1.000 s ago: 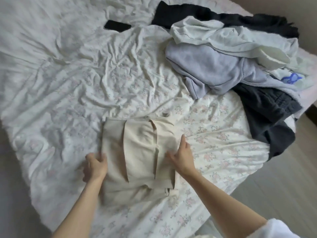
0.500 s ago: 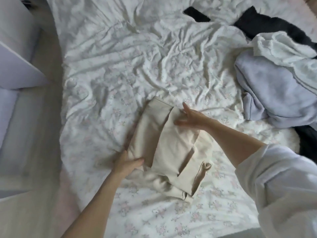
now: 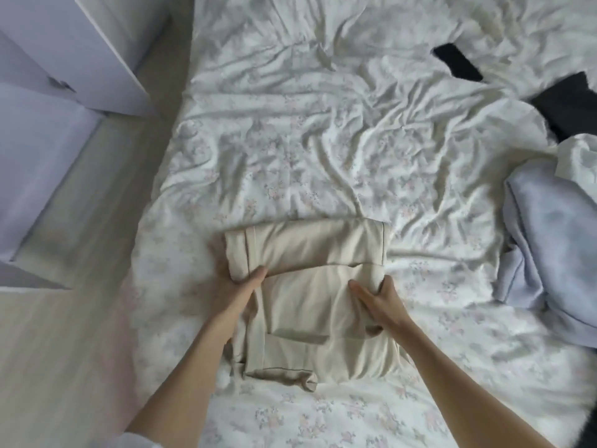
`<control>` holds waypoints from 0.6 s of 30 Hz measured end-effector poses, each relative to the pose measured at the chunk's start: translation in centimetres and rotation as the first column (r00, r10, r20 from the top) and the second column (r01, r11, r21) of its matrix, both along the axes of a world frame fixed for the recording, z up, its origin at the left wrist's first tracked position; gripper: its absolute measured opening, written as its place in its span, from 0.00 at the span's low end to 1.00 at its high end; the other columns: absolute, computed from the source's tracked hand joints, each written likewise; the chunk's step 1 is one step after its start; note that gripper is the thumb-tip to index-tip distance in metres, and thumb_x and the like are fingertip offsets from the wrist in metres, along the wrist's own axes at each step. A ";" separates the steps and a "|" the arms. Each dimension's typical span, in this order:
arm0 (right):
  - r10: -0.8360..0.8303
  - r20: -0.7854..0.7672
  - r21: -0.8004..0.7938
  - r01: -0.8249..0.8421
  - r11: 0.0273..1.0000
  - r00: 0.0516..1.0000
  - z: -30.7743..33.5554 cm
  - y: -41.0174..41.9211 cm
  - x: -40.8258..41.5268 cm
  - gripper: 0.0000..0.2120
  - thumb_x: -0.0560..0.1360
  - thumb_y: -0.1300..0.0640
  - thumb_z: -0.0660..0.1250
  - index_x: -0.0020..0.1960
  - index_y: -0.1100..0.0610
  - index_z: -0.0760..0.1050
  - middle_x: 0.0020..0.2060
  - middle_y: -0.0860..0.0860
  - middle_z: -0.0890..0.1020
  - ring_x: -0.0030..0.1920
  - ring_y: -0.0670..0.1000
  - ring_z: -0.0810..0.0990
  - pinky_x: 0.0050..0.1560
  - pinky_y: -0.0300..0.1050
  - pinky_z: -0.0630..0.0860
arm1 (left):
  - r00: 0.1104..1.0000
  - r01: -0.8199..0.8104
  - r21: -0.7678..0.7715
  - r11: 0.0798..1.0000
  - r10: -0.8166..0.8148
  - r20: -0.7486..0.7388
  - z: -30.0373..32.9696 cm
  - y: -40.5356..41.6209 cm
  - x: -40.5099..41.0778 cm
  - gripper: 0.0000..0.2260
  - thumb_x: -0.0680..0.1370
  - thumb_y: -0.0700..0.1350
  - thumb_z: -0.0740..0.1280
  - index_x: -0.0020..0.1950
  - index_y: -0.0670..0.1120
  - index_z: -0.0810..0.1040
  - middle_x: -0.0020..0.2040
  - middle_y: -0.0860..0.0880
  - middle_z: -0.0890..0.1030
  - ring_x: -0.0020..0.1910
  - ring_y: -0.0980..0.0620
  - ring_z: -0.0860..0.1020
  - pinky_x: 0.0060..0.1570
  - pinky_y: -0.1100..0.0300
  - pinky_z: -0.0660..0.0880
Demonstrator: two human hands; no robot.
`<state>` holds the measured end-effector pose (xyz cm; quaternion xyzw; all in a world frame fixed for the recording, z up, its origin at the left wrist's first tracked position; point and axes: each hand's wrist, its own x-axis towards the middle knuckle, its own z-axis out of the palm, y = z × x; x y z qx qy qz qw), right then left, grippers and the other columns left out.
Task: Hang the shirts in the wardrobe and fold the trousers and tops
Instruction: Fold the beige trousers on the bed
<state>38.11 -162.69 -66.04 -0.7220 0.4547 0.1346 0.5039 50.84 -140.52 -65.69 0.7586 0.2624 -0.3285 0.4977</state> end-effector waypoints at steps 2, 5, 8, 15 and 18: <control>-0.054 0.074 0.081 0.048 0.996 0.996 -0.1 0.5 0.2 0.23 0.70 0.47 0.70 0.56 0.60 0.66 0.48 0.53 0.76 0.50 0.53 0.78 0.37 0.42 0.76 | 0.995 -0.014 -0.090 0.996 0.006 -0.096 -0.4 0.6 -0.7 0.43 0.62 0.61 0.74 0.72 0.46 0.64 0.67 0.50 0.71 0.67 0.50 0.68 0.61 0.59 0.64; -0.075 0.117 -0.042 0.080 0.996 0.990 1.1 1.6 0.5 0.20 0.72 0.47 0.68 0.54 0.58 0.64 0.46 0.52 0.77 0.49 0.55 0.78 0.42 0.48 0.75 | 0.982 0.097 -0.002 0.995 -0.095 0.166 0.5 -0.3 -1.5 0.33 0.69 0.57 0.72 0.68 0.48 0.64 0.57 0.54 0.73 0.62 0.50 0.73 0.55 0.63 0.66; -0.010 0.191 -0.270 0.063 0.961 0.982 4.4 3.3 1.7 0.17 0.76 0.44 0.61 0.53 0.56 0.61 0.43 0.53 0.78 0.46 0.60 0.79 0.40 0.49 0.72 | 0.864 0.074 0.257 0.963 -0.191 0.465 4.0 -2.2 -2.3 0.33 0.76 0.53 0.66 0.73 0.43 0.55 0.65 0.48 0.72 0.64 0.45 0.72 0.52 0.65 0.68; 0.143 0.548 -0.389 0.100 0.916 0.824 17.2 7.7 11.8 0.25 0.77 0.43 0.54 0.69 0.54 0.56 0.58 0.57 0.75 0.54 0.62 0.76 0.50 0.56 0.75 | 0.505 -0.153 0.369 0.917 -0.248 0.827 17.3 -0.5 5.0 0.31 0.78 0.46 0.64 0.74 0.34 0.54 0.64 0.32 0.68 0.62 0.35 0.67 0.59 0.52 0.65; 0.213 0.636 -0.436 0.118 0.892 0.741 22.8 11.1 15.5 0.28 0.78 0.46 0.56 0.73 0.55 0.52 0.65 0.54 0.72 0.58 0.60 0.75 0.51 0.54 0.74 | 0.444 -0.235 0.255 0.938 -0.129 0.887 22.9 2.7 7.6 0.33 0.78 0.46 0.64 0.75 0.37 0.50 0.66 0.32 0.66 0.63 0.36 0.67 0.59 0.55 0.61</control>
